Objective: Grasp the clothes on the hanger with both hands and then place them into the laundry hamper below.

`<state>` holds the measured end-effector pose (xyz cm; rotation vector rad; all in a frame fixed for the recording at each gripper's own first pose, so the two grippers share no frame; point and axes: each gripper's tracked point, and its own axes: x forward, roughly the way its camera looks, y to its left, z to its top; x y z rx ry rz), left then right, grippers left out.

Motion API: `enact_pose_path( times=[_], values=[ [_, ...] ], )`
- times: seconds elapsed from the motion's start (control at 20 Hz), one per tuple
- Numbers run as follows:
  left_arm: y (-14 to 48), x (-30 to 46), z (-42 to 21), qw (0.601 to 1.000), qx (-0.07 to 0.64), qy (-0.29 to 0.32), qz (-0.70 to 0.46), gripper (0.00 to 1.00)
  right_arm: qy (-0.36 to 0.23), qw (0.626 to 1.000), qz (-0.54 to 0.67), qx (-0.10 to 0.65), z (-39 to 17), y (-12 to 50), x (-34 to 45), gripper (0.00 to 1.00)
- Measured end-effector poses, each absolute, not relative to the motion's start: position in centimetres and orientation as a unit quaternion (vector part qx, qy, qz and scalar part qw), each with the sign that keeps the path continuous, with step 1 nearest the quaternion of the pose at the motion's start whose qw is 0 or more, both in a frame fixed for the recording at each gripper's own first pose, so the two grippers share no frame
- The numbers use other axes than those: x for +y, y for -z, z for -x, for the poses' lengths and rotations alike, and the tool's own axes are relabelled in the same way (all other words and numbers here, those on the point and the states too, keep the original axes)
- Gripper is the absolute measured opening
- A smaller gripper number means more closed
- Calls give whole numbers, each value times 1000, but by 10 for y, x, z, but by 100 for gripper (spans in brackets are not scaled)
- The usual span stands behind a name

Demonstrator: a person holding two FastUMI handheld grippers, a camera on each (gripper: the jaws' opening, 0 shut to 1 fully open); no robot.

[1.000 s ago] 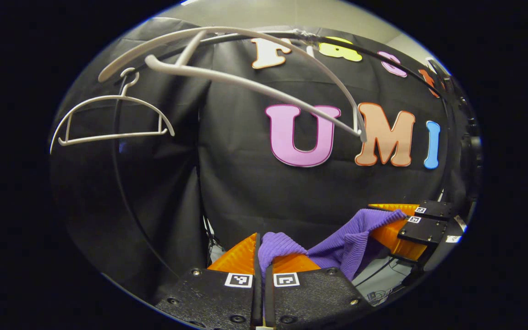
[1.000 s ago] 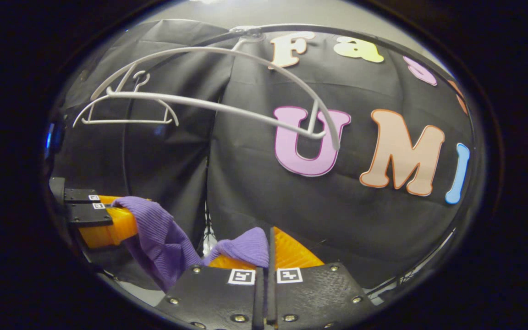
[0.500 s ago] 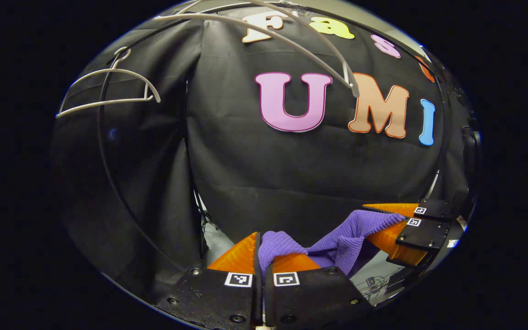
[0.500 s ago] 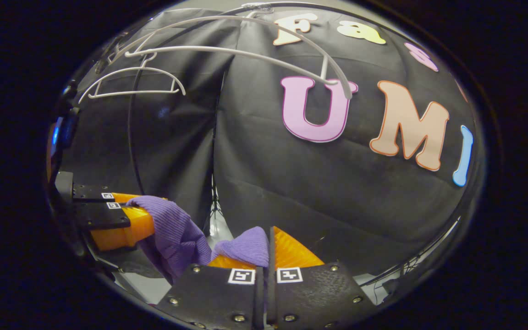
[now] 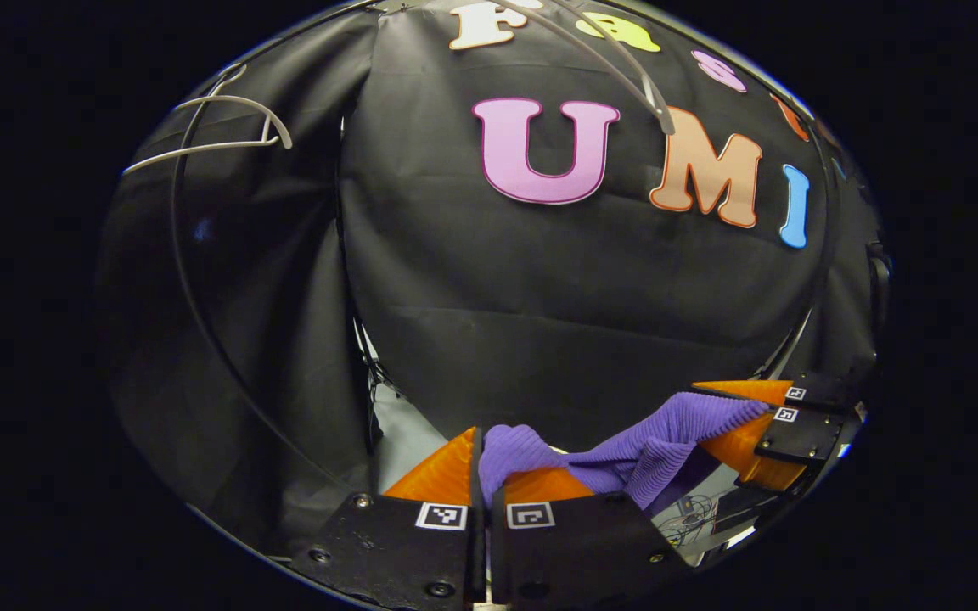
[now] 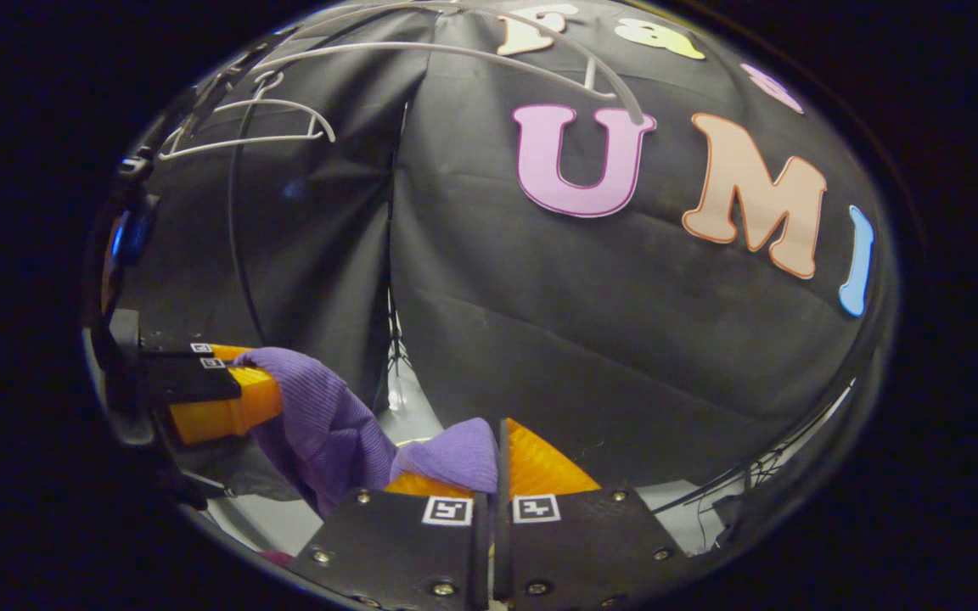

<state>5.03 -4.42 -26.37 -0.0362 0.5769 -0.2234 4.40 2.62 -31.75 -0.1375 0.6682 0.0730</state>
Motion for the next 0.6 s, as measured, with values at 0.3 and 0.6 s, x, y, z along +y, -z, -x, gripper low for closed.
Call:
enact_pose_path(
  times=[0.3, 0.6],
  values=[
    [286, -42, -40, 943, 311, 114, 15, 3, -27, 935, 63, 349, -33, 334, 22, 3],
    [317, -46, -30, 928, 354, 115, 10, 6, -26, 935, 58, 348, -36, 334, 20, 4]
  ],
)
